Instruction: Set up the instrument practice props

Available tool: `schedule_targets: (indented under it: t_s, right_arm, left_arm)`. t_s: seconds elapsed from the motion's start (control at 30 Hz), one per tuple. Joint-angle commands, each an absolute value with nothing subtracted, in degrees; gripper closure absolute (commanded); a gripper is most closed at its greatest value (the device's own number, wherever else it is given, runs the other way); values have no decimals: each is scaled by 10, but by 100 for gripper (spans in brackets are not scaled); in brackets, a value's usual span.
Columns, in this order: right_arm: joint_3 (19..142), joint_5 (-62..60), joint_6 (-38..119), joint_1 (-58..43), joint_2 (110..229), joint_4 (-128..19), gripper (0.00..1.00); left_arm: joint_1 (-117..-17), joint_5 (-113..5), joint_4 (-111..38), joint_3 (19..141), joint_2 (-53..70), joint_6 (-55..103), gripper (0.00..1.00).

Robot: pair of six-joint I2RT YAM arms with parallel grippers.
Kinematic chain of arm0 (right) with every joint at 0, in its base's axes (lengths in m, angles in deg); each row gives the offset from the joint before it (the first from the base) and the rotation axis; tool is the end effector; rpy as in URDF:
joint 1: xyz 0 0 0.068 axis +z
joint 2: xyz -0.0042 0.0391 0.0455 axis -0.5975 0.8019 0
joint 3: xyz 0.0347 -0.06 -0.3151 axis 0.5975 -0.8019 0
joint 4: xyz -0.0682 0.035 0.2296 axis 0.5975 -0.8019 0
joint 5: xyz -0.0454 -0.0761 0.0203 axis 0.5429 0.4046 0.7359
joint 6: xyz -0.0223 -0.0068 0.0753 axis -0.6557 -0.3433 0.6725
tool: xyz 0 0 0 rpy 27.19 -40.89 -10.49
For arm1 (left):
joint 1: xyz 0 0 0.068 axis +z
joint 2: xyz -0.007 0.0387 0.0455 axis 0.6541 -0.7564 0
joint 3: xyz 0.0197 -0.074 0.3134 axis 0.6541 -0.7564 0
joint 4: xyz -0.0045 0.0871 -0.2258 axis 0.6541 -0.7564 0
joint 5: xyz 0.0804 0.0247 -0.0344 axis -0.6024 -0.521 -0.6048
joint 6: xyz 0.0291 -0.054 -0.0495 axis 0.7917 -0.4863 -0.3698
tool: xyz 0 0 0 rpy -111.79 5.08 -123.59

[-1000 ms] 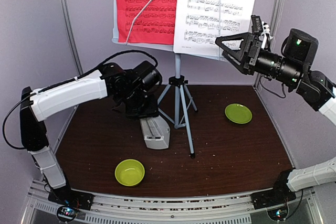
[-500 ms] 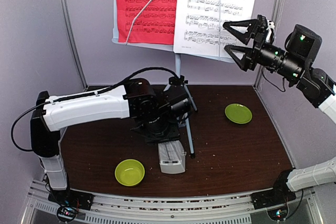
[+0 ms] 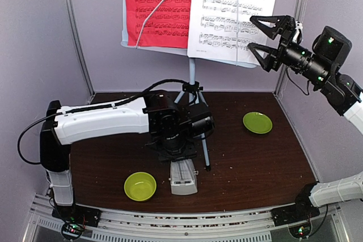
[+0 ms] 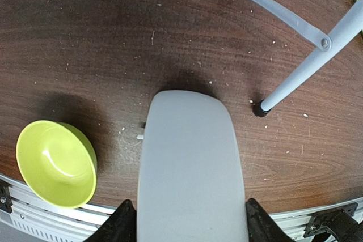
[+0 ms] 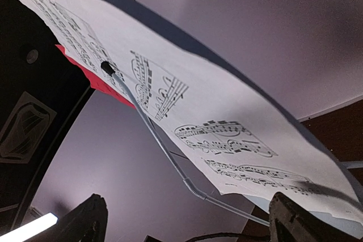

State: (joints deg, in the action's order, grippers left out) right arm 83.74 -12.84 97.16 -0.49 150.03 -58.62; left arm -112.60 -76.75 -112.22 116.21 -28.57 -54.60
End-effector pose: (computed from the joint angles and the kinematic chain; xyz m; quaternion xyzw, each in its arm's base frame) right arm 0.1486 0.1367 0.5434 0.0156 0.6308 0.6548 0.4159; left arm 0.1408 -0.3734 0.3129 -0.1678 0.9718 -0.0876 0.1406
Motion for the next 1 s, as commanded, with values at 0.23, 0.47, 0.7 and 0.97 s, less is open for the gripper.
schedule_targets:
  t_s: [0.23,0.47,0.7,0.97]
  right_arm:
    - [765,-147,881,-7,1456,-587,0]
    - [698,-94,730,-6,1400,-703,0]
    - [606,8,725,34,1346,-785,0]
    - [591,98,773,167,1398,-809,0]
  left_arm:
    - [-1124,-791,-1067,1192,-264,-456,20]
    - [-1099,-796,-1033,1163,-195,-322,2]
    - [-1025,-782,-963,984,-37,-297,2]
    - [-961,-802,-976,929,7,-276,2]
